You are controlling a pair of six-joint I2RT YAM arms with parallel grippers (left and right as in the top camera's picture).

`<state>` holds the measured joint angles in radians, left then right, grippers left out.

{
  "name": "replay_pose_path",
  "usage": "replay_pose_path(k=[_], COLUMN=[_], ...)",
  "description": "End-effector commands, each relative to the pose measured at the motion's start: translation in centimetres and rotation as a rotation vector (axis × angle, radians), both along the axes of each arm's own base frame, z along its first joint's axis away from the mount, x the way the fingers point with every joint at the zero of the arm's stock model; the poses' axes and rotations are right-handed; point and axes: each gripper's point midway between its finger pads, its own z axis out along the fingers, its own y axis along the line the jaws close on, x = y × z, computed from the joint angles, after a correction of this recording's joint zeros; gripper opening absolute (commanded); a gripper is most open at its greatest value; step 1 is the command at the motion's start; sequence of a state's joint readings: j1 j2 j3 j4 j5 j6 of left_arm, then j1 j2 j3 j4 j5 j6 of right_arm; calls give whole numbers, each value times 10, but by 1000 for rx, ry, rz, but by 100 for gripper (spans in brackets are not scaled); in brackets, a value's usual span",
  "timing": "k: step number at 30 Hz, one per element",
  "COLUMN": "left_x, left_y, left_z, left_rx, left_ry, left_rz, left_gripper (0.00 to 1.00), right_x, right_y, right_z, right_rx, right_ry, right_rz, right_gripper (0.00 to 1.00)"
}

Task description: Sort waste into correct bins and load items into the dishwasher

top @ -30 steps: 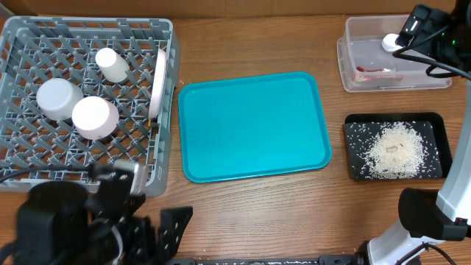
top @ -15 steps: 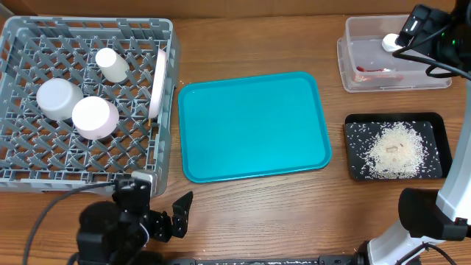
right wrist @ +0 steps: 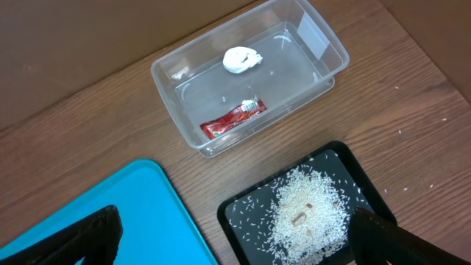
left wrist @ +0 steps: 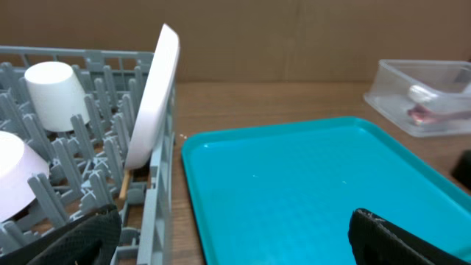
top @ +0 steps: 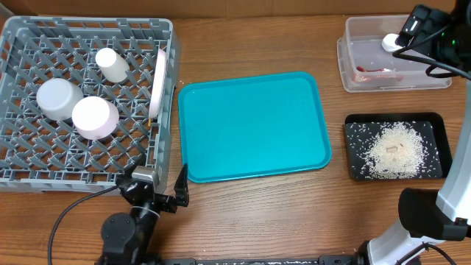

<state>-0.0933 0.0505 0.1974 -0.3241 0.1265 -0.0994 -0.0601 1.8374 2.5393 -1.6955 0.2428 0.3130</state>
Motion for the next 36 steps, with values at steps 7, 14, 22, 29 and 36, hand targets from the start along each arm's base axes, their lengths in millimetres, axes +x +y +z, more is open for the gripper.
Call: replay_pose_path(k=[7, 14, 22, 29, 36], left_x=[16, 19, 19, 19, 19], left_y=[24, 41, 41, 41, 41], left_z=[-20, -23, -9, -23, -23], left_rx=[22, 26, 21, 26, 26], left_ry=[-95, -105, -159, -105, -104], left_rz=[125, 202, 202, 203, 202], left_gripper=[100, 100, 100, 100, 100], right_x=[0, 0, 0, 0, 0], right_y=[-2, -2, -2, -2, -2], right_z=[2, 2, 2, 2, 2], right_rx=[-10, -10, -10, -10, -10], right_ry=[-4, -4, -4, -4, -4], right_rz=[-2, -2, -2, -2, -2], right_gripper=[100, 100, 100, 100, 100])
